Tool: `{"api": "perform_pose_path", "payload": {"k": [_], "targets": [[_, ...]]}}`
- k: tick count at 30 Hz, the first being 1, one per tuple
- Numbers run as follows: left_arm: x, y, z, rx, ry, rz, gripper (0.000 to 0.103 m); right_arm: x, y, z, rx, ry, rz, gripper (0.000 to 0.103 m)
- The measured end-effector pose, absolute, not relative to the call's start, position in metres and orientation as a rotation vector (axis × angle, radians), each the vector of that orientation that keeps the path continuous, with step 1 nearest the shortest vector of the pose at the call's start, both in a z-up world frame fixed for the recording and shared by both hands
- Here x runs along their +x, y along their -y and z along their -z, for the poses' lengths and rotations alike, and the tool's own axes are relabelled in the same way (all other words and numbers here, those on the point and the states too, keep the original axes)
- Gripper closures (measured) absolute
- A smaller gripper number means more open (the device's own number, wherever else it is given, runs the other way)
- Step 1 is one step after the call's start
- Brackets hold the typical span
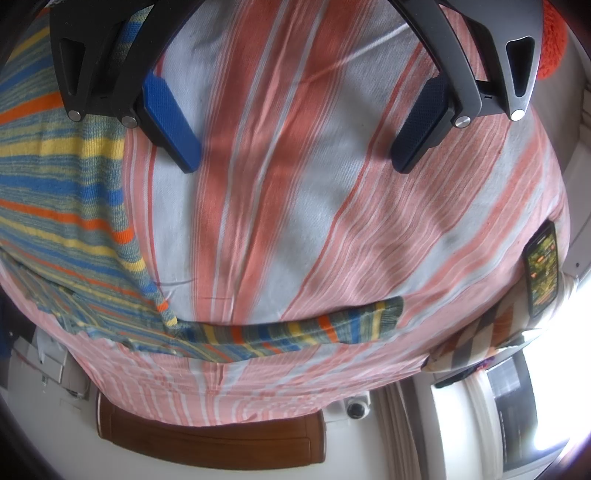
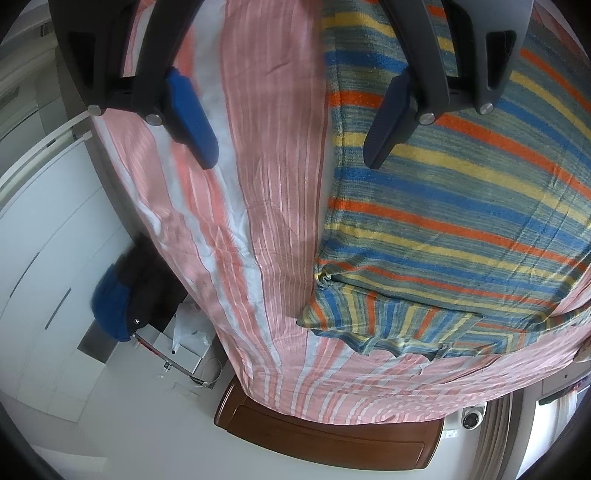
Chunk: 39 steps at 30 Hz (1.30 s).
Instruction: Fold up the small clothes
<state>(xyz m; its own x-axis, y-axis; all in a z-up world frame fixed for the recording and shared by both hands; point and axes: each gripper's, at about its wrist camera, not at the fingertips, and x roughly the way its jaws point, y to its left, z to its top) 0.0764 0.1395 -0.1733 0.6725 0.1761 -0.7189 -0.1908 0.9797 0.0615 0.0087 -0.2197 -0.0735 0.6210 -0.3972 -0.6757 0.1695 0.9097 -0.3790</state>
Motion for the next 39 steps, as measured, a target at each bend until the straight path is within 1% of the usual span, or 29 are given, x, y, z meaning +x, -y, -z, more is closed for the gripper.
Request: {"api": "perform_pose_path", "payload": {"k": [16,22,25,28,30,33,34,35,36,37,38,39], "targets": [[0.077,-0.14,0.173,-0.026,-0.816,-0.202,0.0,0.009,0.219,0.073,-0.293,-0.846,0.338,0.023],[0.078,-0.166,0.152,-0.165,-0.896,-0.098,0.001,0.009,0.216,0.071,-0.258,-0.83,0.306,0.023],[0.099,-0.204,0.127,-0.264,-0.878,-0.093,0.001,0.007,0.214,0.071,-0.255,-0.808,0.289,0.023],[0.144,-0.258,0.108,-0.373,-0.877,-0.133,0.001,0.005,0.211,0.074,-0.249,-0.803,0.264,0.023],[0.187,-0.297,0.109,-0.441,-0.91,-0.179,0.001,0.004,0.21,0.076,-0.248,-0.804,0.254,0.023],[0.233,-0.323,0.129,-0.504,-0.991,-0.218,0.003,0.005,0.209,0.08,-0.247,-0.814,0.247,0.023],[0.247,-0.326,0.138,-0.53,-1.018,-0.214,0.007,0.005,0.209,0.081,-0.249,-0.817,0.248,0.023],[0.259,-0.326,0.147,-0.558,-1.048,-0.204,0.017,0.005,0.209,0.082,-0.254,-0.821,0.25,0.023],[0.266,-0.323,0.154,-0.571,-1.069,-0.195,0.019,0.005,0.209,0.083,-0.258,-0.823,0.252,0.023],[0.274,-0.317,0.16,-0.554,-1.082,-0.196,0.019,0.005,0.209,0.084,-0.261,-0.825,0.255,0.023],[0.28,-0.309,0.161,-0.502,-1.08,-0.209,0.024,0.005,0.209,0.084,-0.261,-0.826,0.257,0.023],[0.283,-0.3,0.161,-0.434,-1.077,-0.231,0.036,0.005,0.209,0.085,-0.259,-0.827,0.256,0.023]]}}
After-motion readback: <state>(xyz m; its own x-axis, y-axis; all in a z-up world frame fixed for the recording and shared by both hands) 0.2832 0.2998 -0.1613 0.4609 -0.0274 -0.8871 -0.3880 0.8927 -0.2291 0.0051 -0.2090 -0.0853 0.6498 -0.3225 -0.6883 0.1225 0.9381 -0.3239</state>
